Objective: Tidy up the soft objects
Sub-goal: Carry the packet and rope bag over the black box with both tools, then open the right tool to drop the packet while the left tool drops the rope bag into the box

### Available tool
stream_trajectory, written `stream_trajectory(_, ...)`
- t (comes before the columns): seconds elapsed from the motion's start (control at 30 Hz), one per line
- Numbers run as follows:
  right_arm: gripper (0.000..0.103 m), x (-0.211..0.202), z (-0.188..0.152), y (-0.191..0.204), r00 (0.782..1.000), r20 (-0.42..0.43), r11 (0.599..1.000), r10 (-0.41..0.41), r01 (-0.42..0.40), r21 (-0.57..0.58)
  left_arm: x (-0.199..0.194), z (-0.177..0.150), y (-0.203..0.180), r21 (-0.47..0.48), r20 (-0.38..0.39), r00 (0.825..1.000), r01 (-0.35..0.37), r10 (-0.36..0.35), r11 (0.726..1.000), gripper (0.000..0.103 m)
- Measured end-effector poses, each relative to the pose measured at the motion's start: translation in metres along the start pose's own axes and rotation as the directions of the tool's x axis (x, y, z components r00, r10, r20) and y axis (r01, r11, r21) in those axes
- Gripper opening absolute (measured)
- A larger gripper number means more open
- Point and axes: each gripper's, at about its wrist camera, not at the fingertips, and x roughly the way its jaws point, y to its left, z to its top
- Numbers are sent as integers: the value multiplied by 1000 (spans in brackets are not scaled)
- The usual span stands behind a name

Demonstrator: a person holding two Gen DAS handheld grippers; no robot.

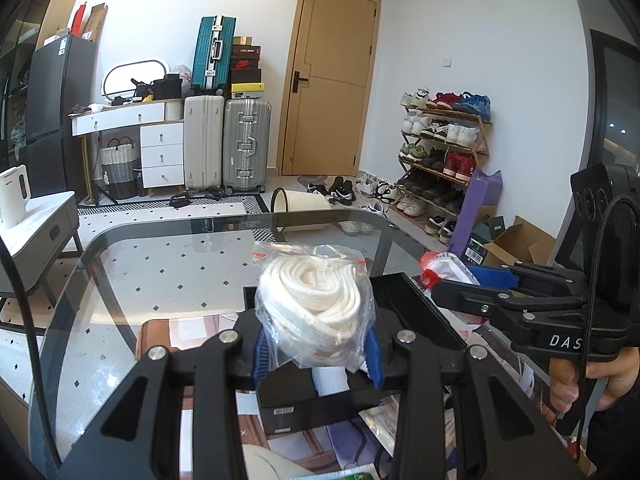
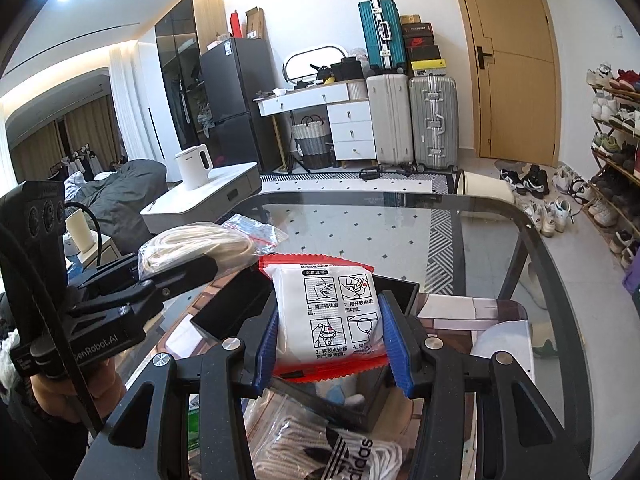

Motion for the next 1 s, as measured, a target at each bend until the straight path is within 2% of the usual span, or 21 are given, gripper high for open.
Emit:
stream_trajectory(0.43,47,40,0,-12,998,-56,999,23,-21,24,29,-9,-2,25,-42,999,5,-4,1000,36)
stream_trajectory(0.83,47,58,-1,-12,996,-92,1000,17,-16,12,44,-17,-1,14,-88,996,15,-13,1000,37)
stream_trajectory(0.93,54,57,0,-9,997,-83,1000,0,0,0,45,-18,-3,20,-102,995,17,-15,1000,40)
stream_trajectory(1.0,57,55,0,-8,997,-79,1000,-18,18,-7,46,-18,-5,26,-118,993,20,-17,999,50)
